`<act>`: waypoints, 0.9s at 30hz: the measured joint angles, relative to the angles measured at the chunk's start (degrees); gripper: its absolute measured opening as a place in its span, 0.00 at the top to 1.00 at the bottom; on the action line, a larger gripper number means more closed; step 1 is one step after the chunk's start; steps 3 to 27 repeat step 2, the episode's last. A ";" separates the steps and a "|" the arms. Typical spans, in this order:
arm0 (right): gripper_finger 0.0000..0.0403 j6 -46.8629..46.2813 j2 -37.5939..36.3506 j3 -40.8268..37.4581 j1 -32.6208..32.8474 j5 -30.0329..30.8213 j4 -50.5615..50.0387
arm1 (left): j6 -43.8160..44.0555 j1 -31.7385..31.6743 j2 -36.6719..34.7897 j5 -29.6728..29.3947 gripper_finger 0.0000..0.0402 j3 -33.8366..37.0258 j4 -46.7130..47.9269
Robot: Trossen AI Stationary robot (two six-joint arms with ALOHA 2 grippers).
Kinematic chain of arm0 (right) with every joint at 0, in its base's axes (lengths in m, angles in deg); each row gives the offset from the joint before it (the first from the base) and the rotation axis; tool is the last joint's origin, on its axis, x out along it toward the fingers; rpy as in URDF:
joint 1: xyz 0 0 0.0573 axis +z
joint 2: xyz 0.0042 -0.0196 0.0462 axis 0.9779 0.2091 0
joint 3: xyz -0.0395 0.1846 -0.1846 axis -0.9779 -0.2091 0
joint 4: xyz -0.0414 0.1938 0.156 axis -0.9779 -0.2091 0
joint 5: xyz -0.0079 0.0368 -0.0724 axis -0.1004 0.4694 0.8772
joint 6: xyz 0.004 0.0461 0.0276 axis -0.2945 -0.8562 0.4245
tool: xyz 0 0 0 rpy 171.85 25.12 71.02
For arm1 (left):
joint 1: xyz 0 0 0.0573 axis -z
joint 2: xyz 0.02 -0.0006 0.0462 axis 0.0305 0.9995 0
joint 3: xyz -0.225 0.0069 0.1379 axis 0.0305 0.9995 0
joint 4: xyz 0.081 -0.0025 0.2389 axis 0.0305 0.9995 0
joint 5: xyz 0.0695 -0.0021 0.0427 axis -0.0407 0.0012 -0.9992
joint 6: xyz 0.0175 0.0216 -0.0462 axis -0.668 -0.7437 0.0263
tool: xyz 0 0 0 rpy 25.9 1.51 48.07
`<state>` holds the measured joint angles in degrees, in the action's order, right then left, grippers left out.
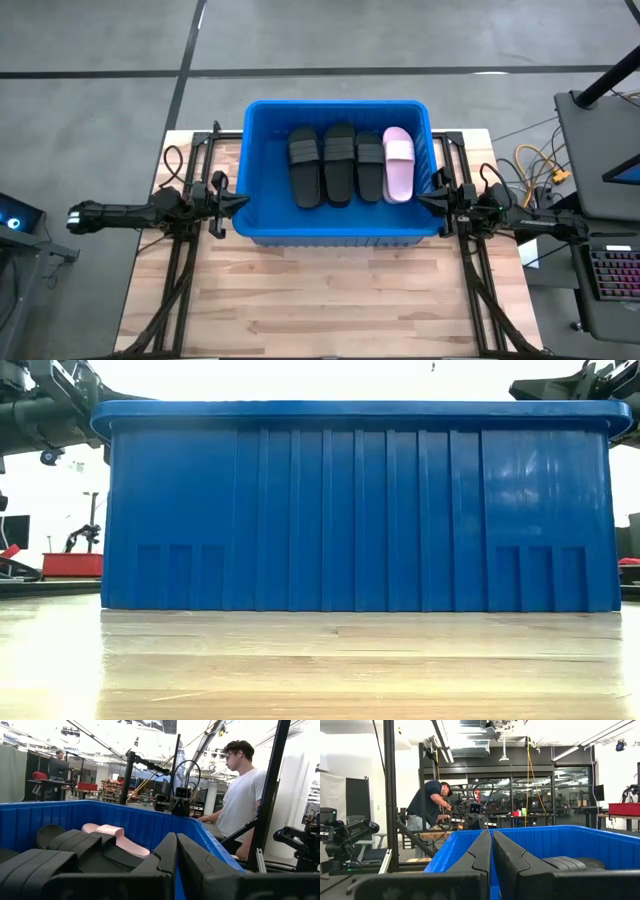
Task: Pick and place slides into bin
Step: Return to Home Position
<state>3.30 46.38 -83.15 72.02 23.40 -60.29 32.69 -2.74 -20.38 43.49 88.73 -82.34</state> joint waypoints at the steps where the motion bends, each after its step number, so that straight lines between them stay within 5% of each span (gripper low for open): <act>1: 0.98 -0.01 0.00 0.00 -0.01 0.02 0.00 | -0.02 0.00 0.00 0.00 1.00 0.00 0.00; 27: 0.98 -0.04 0.00 0.00 0.00 0.01 0.00 | -0.02 0.00 0.00 0.00 1.00 0.00 0.00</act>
